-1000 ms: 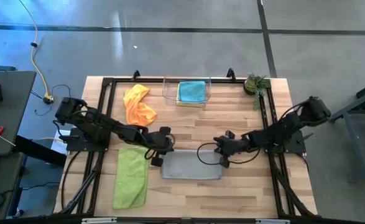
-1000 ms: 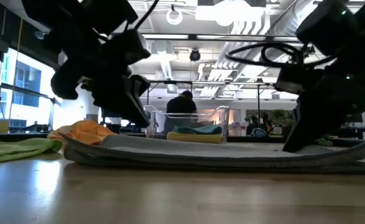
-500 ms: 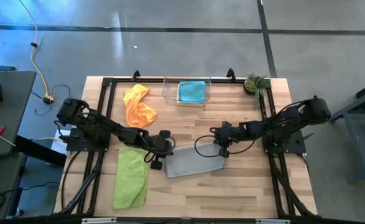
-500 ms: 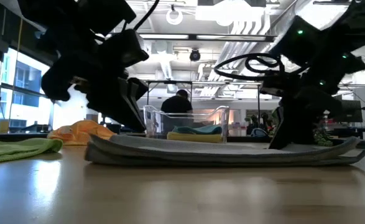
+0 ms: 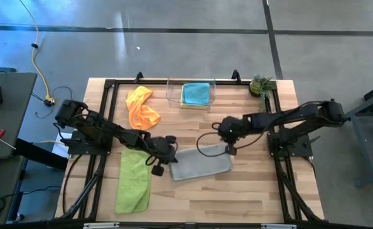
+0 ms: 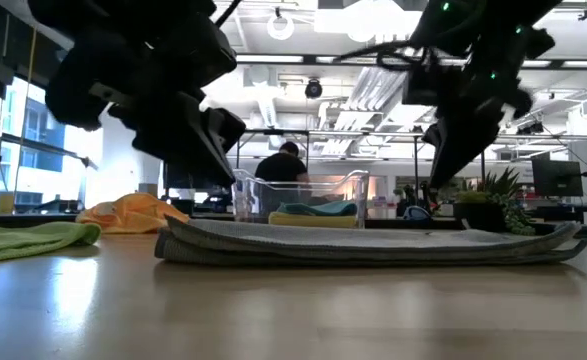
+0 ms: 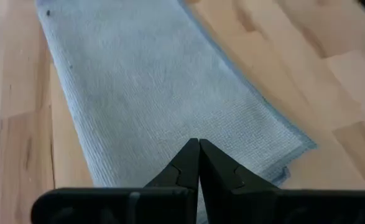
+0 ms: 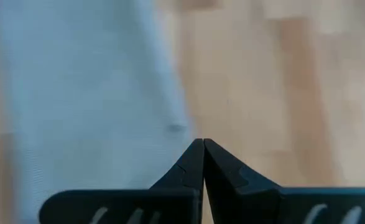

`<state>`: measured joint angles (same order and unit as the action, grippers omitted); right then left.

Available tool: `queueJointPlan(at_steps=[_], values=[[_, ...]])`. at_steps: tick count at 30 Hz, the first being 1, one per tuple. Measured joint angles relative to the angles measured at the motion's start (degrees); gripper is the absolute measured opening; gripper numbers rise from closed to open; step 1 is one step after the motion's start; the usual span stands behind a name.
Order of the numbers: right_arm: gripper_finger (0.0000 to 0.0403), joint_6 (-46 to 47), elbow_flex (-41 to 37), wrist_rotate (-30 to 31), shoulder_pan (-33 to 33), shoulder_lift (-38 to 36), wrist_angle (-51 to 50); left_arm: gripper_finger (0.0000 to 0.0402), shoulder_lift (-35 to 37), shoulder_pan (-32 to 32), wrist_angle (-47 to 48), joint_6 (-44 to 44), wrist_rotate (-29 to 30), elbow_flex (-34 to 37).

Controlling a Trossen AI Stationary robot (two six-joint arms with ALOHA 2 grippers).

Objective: Fold microfiber towels
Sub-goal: Fold the gray towel on the table

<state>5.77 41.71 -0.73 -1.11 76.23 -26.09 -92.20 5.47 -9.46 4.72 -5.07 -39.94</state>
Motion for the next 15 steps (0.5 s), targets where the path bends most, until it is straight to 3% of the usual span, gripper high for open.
queueJointPlan(at_steps=[4,8,12,15], values=[[0.0,3.8,-3.1,-5.6,3.8,-1.1,8.1,0.0,0.5,-1.5,-1.8,1.0,-3.9,1.3],[0.0,12.0,-10.8,-7.5,8.6,-1.0,25.7,0.0,0.4,-3.0,-3.5,2.5,-6.8,2.8],[0.0,19.2,-16.6,-7.8,13.4,-0.9,37.6,0.0,0.5,-4.1,-3.9,3.3,-7.0,3.5],[0.0,22.7,-17.2,-4.1,15.9,-0.9,37.3,0.0,1.1,-4.9,-4.0,4.4,-7.8,3.5]])
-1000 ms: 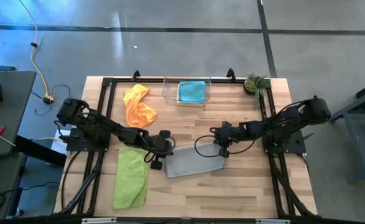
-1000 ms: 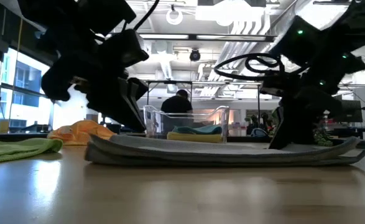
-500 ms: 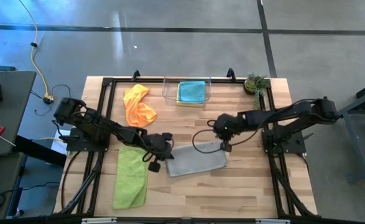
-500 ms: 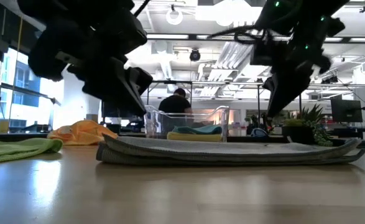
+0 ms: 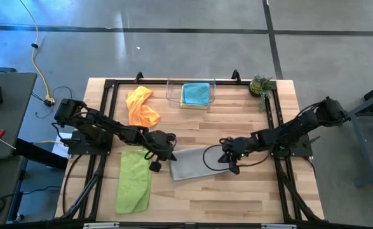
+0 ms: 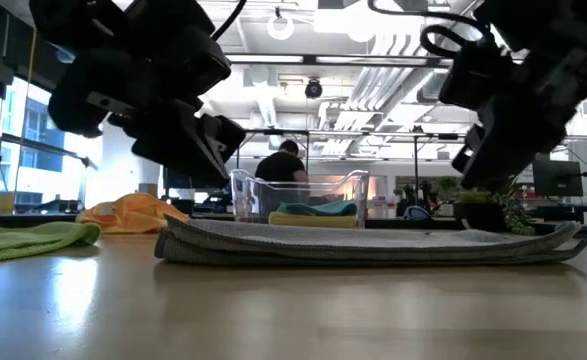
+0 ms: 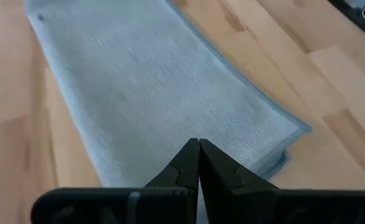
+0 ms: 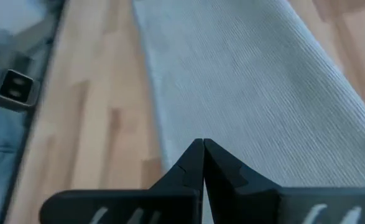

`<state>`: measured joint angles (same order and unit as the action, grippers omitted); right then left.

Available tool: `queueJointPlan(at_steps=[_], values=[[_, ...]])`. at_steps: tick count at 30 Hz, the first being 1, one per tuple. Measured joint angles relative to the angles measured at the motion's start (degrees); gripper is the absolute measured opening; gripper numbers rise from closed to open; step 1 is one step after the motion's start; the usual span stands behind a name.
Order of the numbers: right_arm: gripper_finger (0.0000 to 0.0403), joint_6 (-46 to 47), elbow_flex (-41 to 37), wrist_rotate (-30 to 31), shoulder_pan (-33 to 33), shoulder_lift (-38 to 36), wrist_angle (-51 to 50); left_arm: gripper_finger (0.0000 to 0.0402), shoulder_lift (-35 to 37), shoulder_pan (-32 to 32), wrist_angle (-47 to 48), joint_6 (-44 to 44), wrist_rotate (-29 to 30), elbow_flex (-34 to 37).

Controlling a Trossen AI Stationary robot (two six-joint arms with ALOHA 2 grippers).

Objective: Fold microfiber towels
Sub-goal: Fold the gray towel on the table

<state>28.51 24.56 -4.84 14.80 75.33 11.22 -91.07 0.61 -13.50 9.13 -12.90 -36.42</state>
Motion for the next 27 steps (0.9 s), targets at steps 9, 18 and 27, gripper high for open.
queueJointPlan(at_steps=[9,18,27], values=[[0.0,3.3,-0.1,6.1,1.5,1.6,-8.9,0.0,1.4,-1.9,-1.4,-0.7,-1.6,0.0],[0.0,6.1,0.1,13.3,-1.6,1.9,-19.6,0.0,1.4,-2.1,2.2,-0.9,1.7,0.0],[0.0,-11.7,3.1,17.3,-12.5,1.9,-23.0,0.0,1.4,-1.4,9.1,-0.3,10.2,0.0]])
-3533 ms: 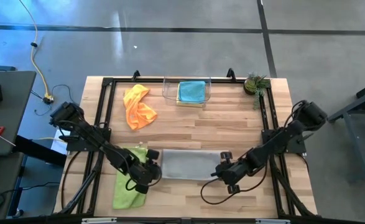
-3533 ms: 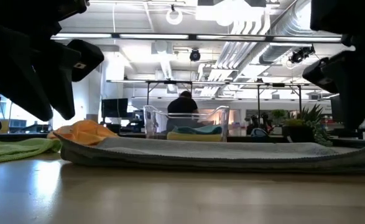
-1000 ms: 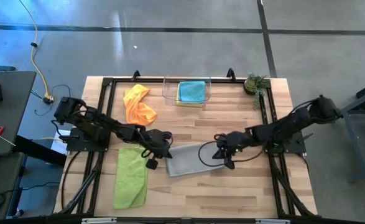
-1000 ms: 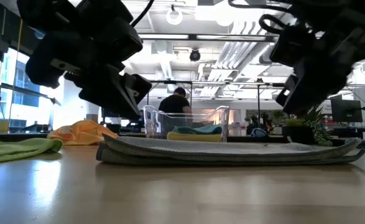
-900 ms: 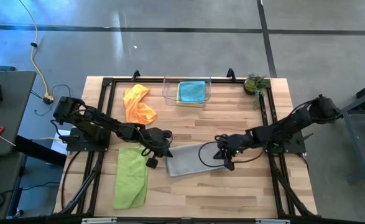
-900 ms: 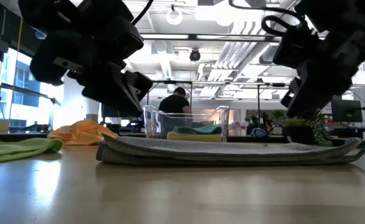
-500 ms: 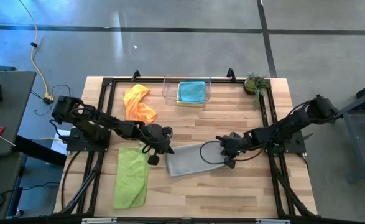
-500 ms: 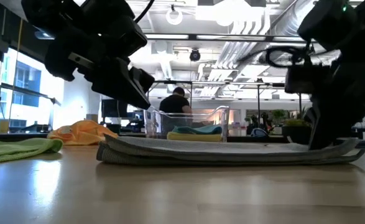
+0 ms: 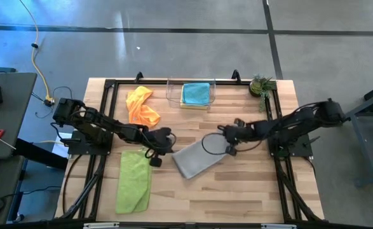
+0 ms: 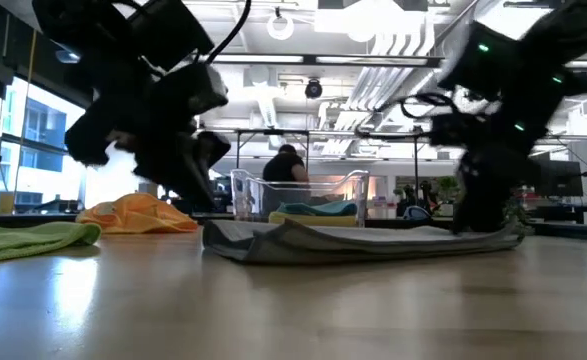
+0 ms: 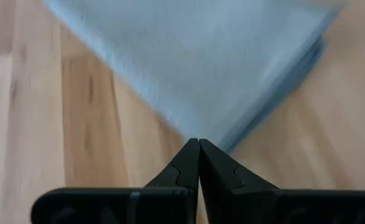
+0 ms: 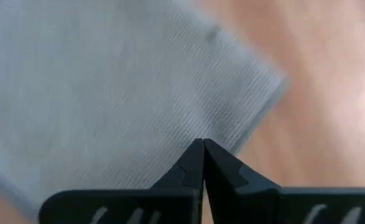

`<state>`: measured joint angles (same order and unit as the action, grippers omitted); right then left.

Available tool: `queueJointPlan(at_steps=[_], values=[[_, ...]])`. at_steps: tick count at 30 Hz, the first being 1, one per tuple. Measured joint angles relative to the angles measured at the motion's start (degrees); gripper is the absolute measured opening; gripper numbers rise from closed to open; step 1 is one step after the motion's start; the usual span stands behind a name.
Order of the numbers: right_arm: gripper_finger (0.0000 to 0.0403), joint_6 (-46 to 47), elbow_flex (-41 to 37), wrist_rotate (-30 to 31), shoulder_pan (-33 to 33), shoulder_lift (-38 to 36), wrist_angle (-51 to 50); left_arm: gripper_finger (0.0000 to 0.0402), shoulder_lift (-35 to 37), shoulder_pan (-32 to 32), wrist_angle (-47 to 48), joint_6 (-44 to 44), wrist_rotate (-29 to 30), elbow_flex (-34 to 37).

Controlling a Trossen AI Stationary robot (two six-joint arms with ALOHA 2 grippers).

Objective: Fold microfiber towels
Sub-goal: Fold the gray towel on the table

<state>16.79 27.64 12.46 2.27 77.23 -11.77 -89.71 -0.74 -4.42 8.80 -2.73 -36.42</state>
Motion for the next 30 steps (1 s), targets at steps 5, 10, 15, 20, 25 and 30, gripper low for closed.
queueJointPlan(at_steps=[5,10,15,20,25,30], values=[[0.0,-5.0,7.8,-0.4,-2.7,-1.9,-8.5,0.0,0.0,-1.1,-0.2,0.4,0.6,0.4],[0.0,-3.0,12.3,-4.6,-0.5,-3.0,-11.5,0.0,-0.8,-1.4,-4.3,0.3,-3.1,0.9],[0.0,2.3,11.3,-10.7,3.9,-3.0,-7.2,0.0,-3.5,-0.4,-6.5,0.3,-4.6,0.9],[0.0,8.6,8.0,-11.0,9.2,-3.0,-1.8,0.0,-7.9,1.5,-12.1,-0.7,-5.6,1.0],[0.0,11.2,6.8,-8.7,14.3,-2.7,8.3,0.0,-12.3,4.1,-20.2,-4.1,-7.7,1.0],[0.0,12.3,7.9,-5.2,18.7,-2.6,9.6,0.0,-18.1,7.4,-25.4,-7.1,-8.2,-2.1]])
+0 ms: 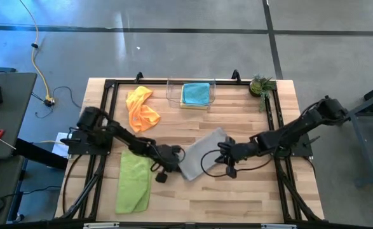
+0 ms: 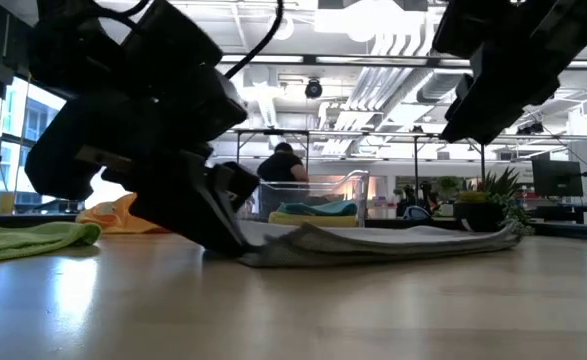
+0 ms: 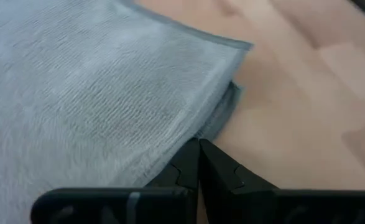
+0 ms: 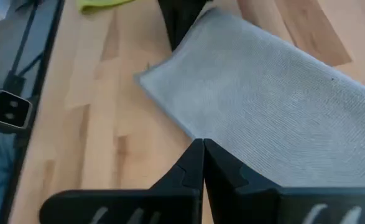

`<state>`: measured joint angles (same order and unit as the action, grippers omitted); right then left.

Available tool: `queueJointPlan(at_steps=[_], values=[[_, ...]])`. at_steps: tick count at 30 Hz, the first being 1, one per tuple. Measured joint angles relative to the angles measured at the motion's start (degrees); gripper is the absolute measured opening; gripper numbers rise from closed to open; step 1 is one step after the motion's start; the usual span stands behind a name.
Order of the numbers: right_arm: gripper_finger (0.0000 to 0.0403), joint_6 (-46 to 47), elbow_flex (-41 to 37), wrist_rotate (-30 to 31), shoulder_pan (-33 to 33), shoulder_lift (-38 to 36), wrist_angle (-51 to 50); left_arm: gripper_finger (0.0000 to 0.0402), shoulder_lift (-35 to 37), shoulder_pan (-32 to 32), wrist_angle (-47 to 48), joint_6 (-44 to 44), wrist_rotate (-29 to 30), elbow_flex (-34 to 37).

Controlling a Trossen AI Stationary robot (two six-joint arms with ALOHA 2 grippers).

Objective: Fold microfiber towels
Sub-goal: Fold the gray towel on the table

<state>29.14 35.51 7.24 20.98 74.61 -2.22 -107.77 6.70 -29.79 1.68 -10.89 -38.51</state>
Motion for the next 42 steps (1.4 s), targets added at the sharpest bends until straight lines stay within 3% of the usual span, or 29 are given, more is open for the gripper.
queueJointPlan(at_steps=[8,12,19,22,25,33,42], values=[[0.0,7.1,0.1,7.3,1.2,0.0,-8.4,0.0,-3.7,3.2,2.0,1.5,-0.5,-6.2],[0.0,12.0,-0.2,11.2,-0.2,0.0,-15.4,0.0,0.6,3.2,7.1,1.5,-0.7,-6.6],[0.0,21.3,-5.2,13.9,-5.2,0.8,-15.5,0.0,12.2,2.6,15.0,1.2,-0.6,-6.7],[0.0,21.4,-7.2,13.7,-7.3,1.9,-13.7,0.0,15.1,1.6,17.5,2.0,4.6,-6.4],[0.0,18.7,-8.6,12.0,-9.5,3.4,-10.4,0.0,14.6,-0.8,22.0,1.2,7.7,-5.0],[0.0,6.7,-9.3,9.9,-17.4,6.6,-3.9,0.0,8.5,-2.9,19.1,-2.0,7.1,-1.6],[0.0,-9.5,-9.4,5.1,-29.0,7.4,7.1,0.0,3.2,1.4,7.3,-6.9,6.3,-1.7]])
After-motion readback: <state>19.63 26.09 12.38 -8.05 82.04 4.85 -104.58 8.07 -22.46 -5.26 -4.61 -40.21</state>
